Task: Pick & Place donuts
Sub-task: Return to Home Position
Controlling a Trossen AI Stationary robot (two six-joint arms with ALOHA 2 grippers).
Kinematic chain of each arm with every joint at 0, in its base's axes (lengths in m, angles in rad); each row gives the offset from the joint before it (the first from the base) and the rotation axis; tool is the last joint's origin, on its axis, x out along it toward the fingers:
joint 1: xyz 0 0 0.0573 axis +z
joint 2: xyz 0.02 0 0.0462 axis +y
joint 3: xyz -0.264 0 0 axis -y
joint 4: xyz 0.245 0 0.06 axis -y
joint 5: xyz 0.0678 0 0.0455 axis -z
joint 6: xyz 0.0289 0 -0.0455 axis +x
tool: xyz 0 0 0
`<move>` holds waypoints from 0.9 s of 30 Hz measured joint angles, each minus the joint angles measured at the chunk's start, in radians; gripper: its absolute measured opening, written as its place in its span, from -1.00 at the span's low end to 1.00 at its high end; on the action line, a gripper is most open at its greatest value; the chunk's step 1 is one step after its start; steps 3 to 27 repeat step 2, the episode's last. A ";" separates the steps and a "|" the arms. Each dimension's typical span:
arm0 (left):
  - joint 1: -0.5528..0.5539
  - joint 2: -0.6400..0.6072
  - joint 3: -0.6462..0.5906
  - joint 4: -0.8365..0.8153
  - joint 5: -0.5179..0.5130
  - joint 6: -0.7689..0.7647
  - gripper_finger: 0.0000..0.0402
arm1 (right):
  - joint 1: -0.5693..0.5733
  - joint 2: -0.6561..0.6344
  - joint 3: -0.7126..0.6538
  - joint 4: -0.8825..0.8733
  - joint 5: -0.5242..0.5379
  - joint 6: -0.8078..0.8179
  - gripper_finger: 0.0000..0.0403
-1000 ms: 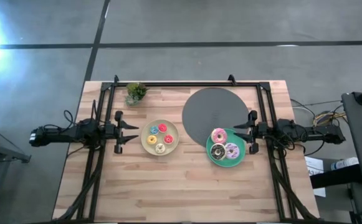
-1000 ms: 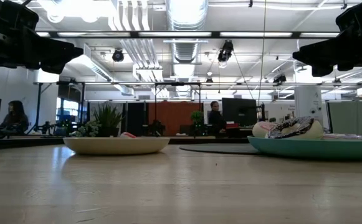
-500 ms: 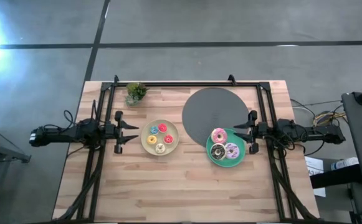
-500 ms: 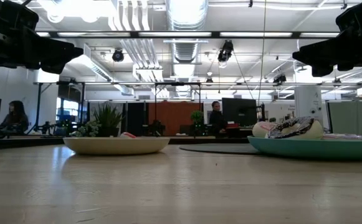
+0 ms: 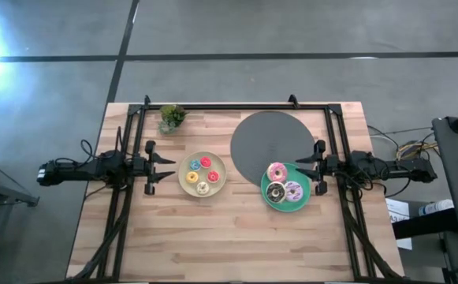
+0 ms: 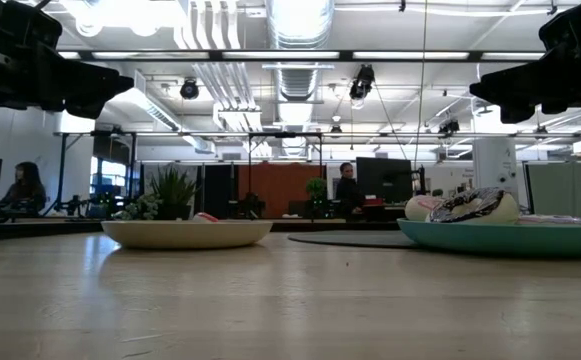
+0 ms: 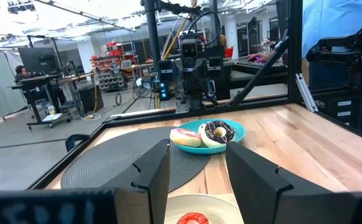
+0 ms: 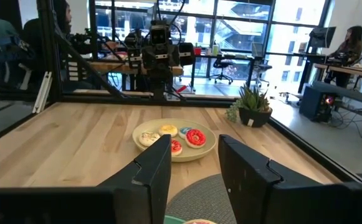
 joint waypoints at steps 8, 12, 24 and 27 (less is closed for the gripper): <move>0.000 0.000 0.000 0.000 0.000 0.000 -0.35 | 0.000 0.000 0.000 0.000 0.000 -0.002 -0.37; 0.000 0.000 0.000 0.000 0.000 0.000 -0.35 | 0.000 0.000 0.000 0.000 0.000 -0.002 -0.37; 0.000 0.000 0.000 0.000 0.000 0.000 -0.35 | 0.000 0.000 0.000 0.000 0.000 -0.002 -0.37; 0.000 0.000 0.000 0.000 0.000 0.000 -0.35 | 0.000 0.000 0.000 0.000 0.000 -0.002 -0.37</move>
